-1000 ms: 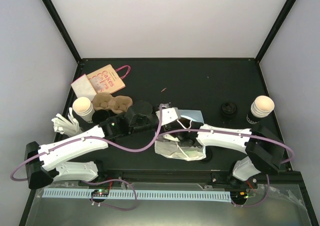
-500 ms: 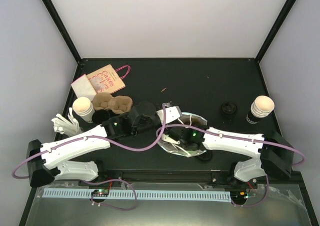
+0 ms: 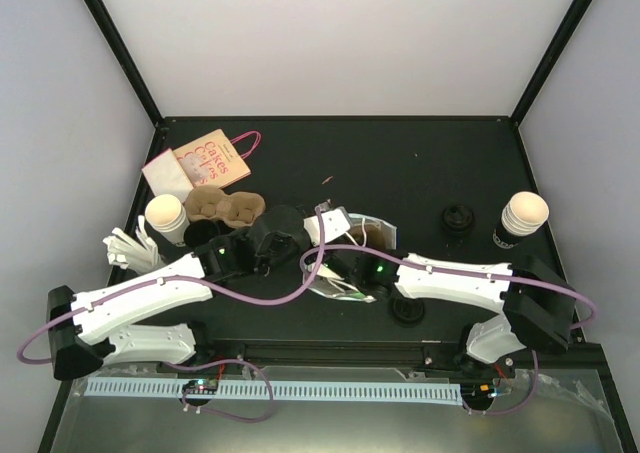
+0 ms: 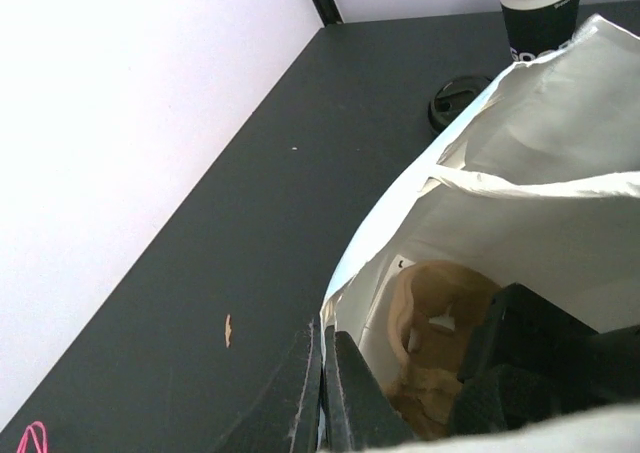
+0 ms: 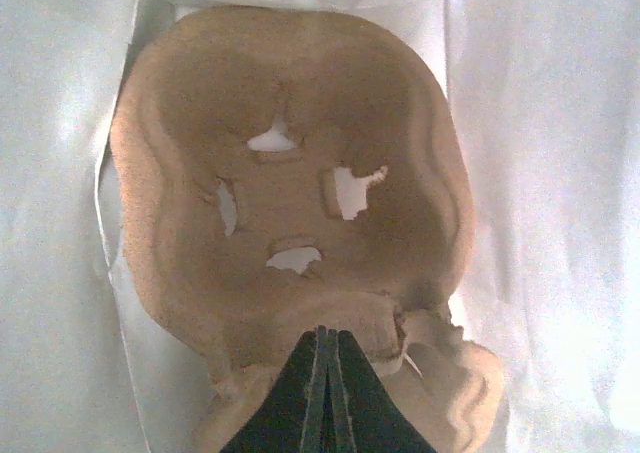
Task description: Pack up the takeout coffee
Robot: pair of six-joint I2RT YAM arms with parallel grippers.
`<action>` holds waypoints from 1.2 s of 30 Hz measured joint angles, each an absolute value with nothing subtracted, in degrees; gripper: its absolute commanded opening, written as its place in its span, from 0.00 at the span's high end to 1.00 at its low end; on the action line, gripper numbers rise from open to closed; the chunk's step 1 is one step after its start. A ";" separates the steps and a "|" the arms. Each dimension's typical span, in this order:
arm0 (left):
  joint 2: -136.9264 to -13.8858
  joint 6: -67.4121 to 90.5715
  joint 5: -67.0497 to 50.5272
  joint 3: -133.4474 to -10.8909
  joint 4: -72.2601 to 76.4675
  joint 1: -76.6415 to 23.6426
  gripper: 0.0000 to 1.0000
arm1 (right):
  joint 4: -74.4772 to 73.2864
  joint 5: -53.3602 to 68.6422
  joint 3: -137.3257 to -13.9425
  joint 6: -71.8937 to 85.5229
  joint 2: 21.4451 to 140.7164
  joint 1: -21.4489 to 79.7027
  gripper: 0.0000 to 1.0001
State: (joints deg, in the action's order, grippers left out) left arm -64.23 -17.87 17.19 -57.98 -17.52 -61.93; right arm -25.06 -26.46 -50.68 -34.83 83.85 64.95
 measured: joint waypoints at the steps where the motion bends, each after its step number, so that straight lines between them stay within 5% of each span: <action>1: -63.96 -17.80 17.17 -57.63 -17.45 -61.93 0.99 | -24.69 -26.57 -50.70 -35.22 83.83 64.97 0.99; 20: -61.91 -17.61 18.06 -56.31 -17.82 -61.17 0.98 | -20.14 -33.52 -50.92 -44.84 82.54 64.31 0.99; 36: -67.90 -23.09 20.60 -62.94 -17.06 -50.54 0.98 | -11.27 -32.27 -58.74 -54.72 88.64 57.52 0.99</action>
State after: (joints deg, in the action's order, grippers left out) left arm -67.90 -23.09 20.60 -62.94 -17.06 -50.54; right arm -11.27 -32.27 -58.74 -54.72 88.64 57.52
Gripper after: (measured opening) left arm 0.016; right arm 0.014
